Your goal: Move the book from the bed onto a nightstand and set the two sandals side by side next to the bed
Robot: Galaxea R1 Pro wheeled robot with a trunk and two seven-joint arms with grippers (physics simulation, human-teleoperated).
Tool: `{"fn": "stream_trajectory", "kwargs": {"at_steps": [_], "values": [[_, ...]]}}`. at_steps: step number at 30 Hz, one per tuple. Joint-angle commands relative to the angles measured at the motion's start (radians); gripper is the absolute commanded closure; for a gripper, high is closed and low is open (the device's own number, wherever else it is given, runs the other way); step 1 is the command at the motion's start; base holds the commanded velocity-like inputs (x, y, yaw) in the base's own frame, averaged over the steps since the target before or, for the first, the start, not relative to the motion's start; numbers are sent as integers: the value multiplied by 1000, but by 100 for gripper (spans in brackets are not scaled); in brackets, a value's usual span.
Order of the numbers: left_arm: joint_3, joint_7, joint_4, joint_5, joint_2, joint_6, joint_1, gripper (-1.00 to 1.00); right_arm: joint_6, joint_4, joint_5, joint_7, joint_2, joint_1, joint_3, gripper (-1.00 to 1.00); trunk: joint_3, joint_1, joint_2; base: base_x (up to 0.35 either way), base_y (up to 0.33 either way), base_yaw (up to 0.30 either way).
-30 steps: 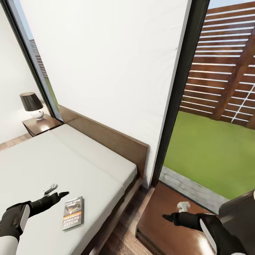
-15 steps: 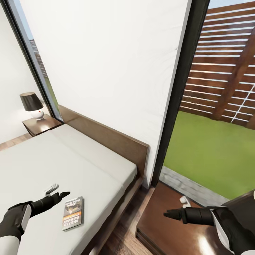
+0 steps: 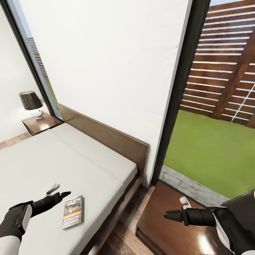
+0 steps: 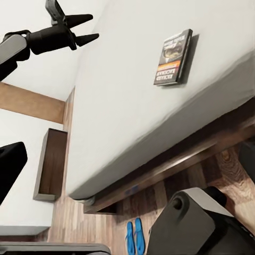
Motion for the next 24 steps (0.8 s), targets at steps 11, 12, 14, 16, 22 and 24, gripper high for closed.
{"fn": "stream_trajectory", "kwargs": {"at_steps": [11,12,14,16,22,24], "values": [[6,-9,-2,-8,-1,6,-1,-100,10,1,-1,1,0,-1,0,-100,-19,1,-2,0,0,0],[6,-9,-2,-8,-1,6,-1,-100,10,1,-1,1,0,-1,0,-100,-21,1,-2,0,0,0],[6,-9,-3,-8,-1,6,-1,-100,10,1,-1,0,0,-1,0,-100,-24,1,-2,0,0,0],[6,-9,-3,-8,-1,6,-1,-100,10,2,-1,0,0,-1,0,-100,-27,1,-2,0,0,0],[6,-9,-3,-8,-1,6,-1,-100,10,2,-1,0,0,-1,0,-100,-37,1,-2,0,0,0],[6,-9,-2,-8,-1,6,-1,-100,10,3,-1,0,0,-1,0,-100,-40,1,-2,0,0,0]]}}
